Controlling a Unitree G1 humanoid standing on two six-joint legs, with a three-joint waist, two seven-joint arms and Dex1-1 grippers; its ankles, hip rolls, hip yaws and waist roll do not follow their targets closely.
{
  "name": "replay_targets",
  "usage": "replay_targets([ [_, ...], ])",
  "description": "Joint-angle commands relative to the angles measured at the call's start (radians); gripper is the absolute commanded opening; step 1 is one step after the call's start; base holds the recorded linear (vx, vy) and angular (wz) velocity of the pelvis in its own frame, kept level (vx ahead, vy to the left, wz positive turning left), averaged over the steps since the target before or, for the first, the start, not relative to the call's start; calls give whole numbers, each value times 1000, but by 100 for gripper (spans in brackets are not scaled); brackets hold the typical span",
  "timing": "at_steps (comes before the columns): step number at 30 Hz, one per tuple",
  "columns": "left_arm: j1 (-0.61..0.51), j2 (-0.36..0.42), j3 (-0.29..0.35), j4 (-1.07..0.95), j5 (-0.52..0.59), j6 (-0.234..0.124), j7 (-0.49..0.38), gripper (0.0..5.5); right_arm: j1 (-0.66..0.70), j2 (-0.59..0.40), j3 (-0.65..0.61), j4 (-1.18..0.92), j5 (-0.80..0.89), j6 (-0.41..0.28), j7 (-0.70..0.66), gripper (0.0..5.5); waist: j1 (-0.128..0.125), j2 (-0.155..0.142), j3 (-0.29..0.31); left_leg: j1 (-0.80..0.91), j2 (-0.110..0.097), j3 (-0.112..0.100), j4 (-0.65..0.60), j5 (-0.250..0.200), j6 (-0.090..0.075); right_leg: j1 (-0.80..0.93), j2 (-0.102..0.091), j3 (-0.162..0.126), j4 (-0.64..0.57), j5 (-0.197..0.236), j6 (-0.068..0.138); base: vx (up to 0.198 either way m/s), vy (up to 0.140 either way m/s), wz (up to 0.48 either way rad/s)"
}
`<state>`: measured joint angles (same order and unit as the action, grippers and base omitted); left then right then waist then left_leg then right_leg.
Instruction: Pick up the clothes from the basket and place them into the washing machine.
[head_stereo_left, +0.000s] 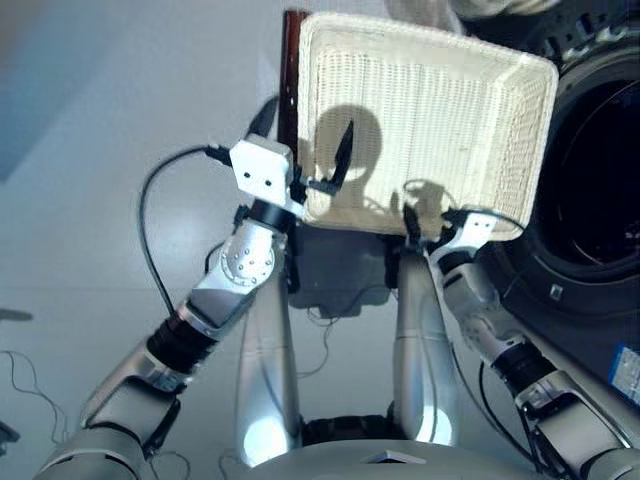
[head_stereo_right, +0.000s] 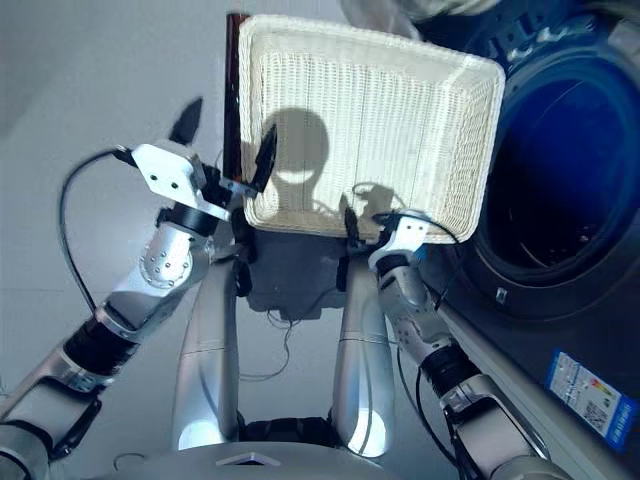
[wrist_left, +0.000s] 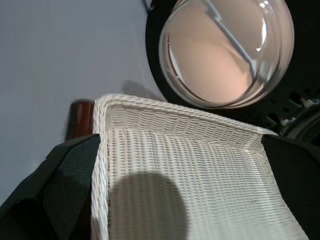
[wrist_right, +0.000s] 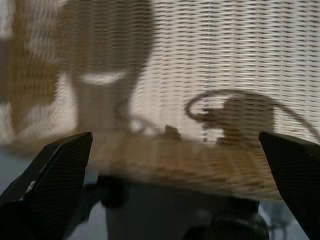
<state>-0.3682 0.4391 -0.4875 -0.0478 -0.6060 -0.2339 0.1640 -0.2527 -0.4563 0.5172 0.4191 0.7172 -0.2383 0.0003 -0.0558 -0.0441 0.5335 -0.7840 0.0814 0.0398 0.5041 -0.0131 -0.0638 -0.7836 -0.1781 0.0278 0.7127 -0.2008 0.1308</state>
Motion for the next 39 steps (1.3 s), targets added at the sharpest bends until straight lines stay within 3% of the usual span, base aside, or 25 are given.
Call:
replay_targets([
  [1,12,-60,51,44,-126,-44,-101,550,9,9,-46,102,-72,7,60,550,6,8,-14,165,-17,34,-65,-36,-9,107,-3,-57,-199,171,10,136,11,44],
  [3,24,-55,66,54,-106,-44,-115,550,21,14,-62,132,-102,12,62,550,9,10,-14,206,-21,35,-93,-31,-8,147,-5,-62,-228,180,13,118,15,14],
  [5,74,-73,82,137,-116,-28,-192,550,38,21,-85,216,-188,20,80,550,15,12,-14,357,-30,44,-190,-14,-10,309,-14,-86,-355,215,27,153,24,-48],
  [8,108,-80,92,259,-143,-2,-272,550,54,36,-123,287,-210,29,100,550,14,13,-14,481,-36,49,-270,5,-16,444,-16,-98,-456,251,39,116,48,-89],
  [10,139,-92,120,317,-124,6,-284,550,79,53,-153,308,-213,41,112,550,17,14,-21,562,-39,50,-325,16,-15,521,-15,-104,-505,267,42,133,46,-29],
  [11,168,-104,131,382,-121,23,-304,550,87,58,-162,346,-253,42,108,550,16,15,-44,590,-39,52,-353,20,-16,547,-15,-106,-529,275,45,161,43,-22],
  [15,239,-118,193,511,-54,23,-319,550,142,78,-209,378,-262,55,117,550,19,13,-106,673,-42,57,-424,31,-16,624,-16,-116,-593,287,51,137,30,5],
  [17,313,-147,254,640,-9,37,-314,550,193,111,-259,479,-215,90,153,550,26,13,-181,734,-43,58,-481,39,-15,682,-22,-127,-641,302,56,157,7,13],
  [21,361,-165,292,775,76,51,-313,550,228,130,-271,579,-283,106,161,550,27,18,-242,796,-44,59,-536,43,-12,737,-26,-143,-672,300,60,116,10,47],
  [22,386,-176,323,862,131,56,-291,550,255,146,-315,608,-255,119,158,550,25,21,-286,826,-44,62,-570,47,-11,761,-25,-148,-687,295,62,175,30,22],
  [23,393,-184,342,964,145,84,-296,550,264,154,-346,621,-228,117,153,550,18,24,-307,838,-42,66,-582,48,-11,767,-24,-145,-687,292,64,182,34,36],
  [30,378,-212,352,1186,303,97,-300,550,309,177,-376,714,-250,133,151,550,10,27,-396,887,-31,63,-591,29,-14,829,-15,-160,-705,271,60,95,-9,-6],
  [39,395,-227,378,1211,239,108,-329,550,315,200,-380,734,-246,144,154,550,13,31,-438,897,-19,52,-591,27,-20,856,-7,-175,-720,255,54,0,0,0],
])
